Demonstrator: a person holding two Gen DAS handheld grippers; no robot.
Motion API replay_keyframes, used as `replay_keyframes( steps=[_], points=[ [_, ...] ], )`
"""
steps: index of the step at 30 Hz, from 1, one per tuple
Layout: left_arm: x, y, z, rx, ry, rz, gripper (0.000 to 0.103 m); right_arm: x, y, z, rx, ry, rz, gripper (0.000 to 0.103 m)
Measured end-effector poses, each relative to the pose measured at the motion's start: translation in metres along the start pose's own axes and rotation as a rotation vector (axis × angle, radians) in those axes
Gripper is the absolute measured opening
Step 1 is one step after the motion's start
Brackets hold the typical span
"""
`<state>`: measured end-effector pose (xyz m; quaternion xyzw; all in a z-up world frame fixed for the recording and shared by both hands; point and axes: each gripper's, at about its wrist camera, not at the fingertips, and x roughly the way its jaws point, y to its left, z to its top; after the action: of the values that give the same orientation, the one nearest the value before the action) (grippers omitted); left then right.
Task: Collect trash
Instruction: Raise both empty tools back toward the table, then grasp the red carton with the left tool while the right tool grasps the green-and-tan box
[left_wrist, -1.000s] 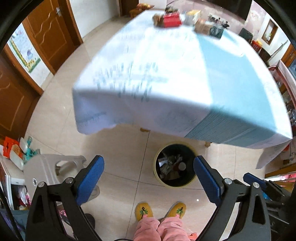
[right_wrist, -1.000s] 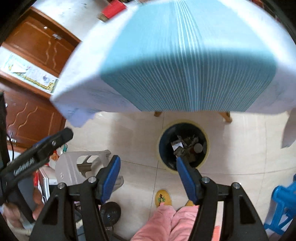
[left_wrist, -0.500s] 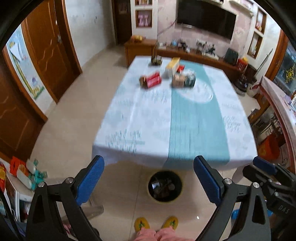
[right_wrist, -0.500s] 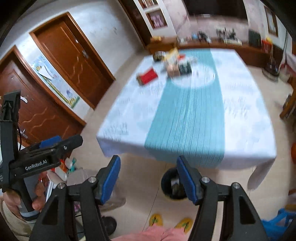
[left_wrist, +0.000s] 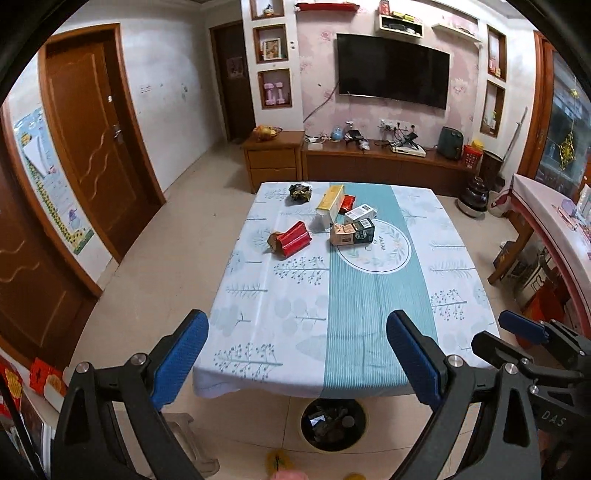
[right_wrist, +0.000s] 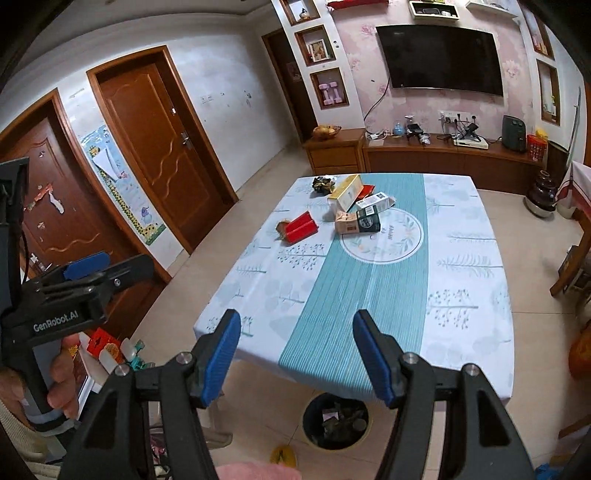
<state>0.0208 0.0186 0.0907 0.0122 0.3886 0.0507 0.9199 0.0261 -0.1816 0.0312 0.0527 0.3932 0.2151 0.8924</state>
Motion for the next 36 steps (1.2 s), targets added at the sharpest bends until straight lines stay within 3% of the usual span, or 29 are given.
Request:
replay_keyframes(
  steps=[8, 16, 23, 30, 34, 36],
  points=[
    [0.074, 0.019, 0.039, 0.028, 0.031, -0.051, 0.096, 0.048, -0.019, 0.026, 0.081, 0.017, -0.079, 0.063],
    [0.221, 0.055, 0.109, 0.068, 0.167, -0.179, 0.096, 0.145, -0.036, 0.089, 0.285, 0.074, -0.198, 0.063],
    [0.357, 0.055, 0.151, 0.203, 0.349, -0.289, 0.096, 0.239, -0.058, 0.131, 0.503, 0.133, -0.269, 0.063],
    [0.459, 0.036, 0.153, 0.304, 0.519, -0.369, 0.094, 0.307, -0.093, 0.145, 0.699, 0.168, -0.311, 0.063],
    [0.5, 0.031, 0.143, 0.299, 0.628, -0.397, 0.077, 0.337, -0.111, 0.148, 0.8, 0.186, -0.324, 0.063],
    [0.51, 0.031, 0.14, 0.284, 0.663, -0.404, 0.075, 0.352, -0.117, 0.151, 0.824, 0.194, -0.328, 0.063]
  ],
)
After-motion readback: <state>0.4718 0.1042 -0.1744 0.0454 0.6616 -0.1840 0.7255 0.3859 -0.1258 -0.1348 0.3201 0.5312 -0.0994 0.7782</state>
